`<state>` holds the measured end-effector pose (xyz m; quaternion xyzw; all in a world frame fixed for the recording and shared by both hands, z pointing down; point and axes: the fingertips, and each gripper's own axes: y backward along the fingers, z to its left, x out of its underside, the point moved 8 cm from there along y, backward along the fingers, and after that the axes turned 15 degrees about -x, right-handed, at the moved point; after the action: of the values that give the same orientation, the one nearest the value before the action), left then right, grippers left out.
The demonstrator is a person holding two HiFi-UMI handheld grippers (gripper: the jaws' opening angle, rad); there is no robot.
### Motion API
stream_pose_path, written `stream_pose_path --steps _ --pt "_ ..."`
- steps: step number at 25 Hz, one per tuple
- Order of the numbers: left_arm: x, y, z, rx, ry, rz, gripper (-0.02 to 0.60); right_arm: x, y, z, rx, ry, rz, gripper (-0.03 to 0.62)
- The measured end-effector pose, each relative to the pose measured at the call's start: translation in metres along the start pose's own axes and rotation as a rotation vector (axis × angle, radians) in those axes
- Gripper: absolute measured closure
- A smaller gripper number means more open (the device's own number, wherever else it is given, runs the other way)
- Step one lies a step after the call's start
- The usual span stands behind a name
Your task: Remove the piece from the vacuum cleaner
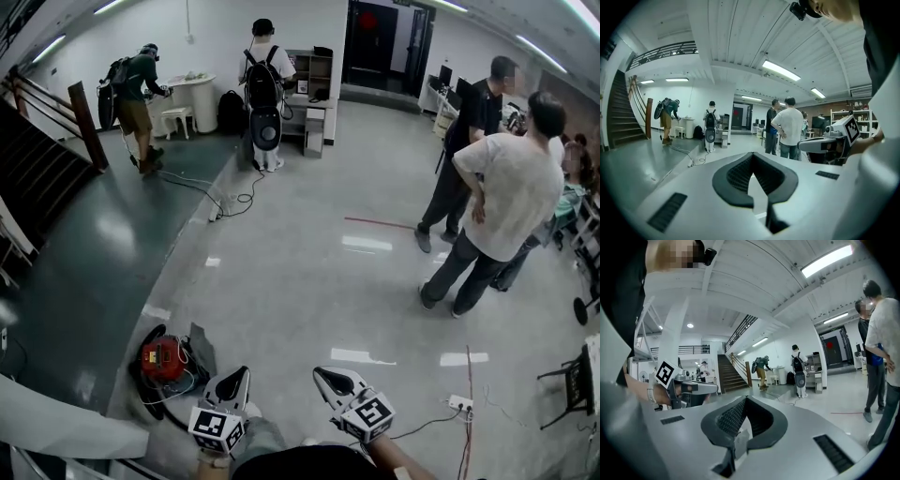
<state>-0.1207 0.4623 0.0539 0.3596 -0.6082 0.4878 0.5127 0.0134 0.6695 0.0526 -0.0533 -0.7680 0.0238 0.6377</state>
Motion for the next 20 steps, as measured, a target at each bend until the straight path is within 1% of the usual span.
stream_pose_path --steps 3,7,12,16,20 --pt "-0.003 -0.019 0.029 -0.006 0.015 0.011 0.574 -0.009 -0.030 -0.012 0.005 0.001 0.011 0.566" --pt "-0.014 -0.051 0.074 -0.008 0.022 -0.007 0.574 -0.023 -0.077 -0.031 0.016 0.009 0.024 0.566" --pt "-0.024 -0.085 0.140 -0.014 0.057 -0.025 0.574 -0.044 -0.143 -0.049 0.037 0.016 0.030 0.566" --pt "-0.027 -0.105 0.194 -0.009 0.059 -0.006 0.574 -0.052 -0.198 -0.056 0.051 0.004 0.040 0.566" --pt "-0.026 -0.113 0.244 -0.025 0.067 0.010 0.574 -0.056 -0.251 -0.057 0.043 -0.020 0.043 0.566"
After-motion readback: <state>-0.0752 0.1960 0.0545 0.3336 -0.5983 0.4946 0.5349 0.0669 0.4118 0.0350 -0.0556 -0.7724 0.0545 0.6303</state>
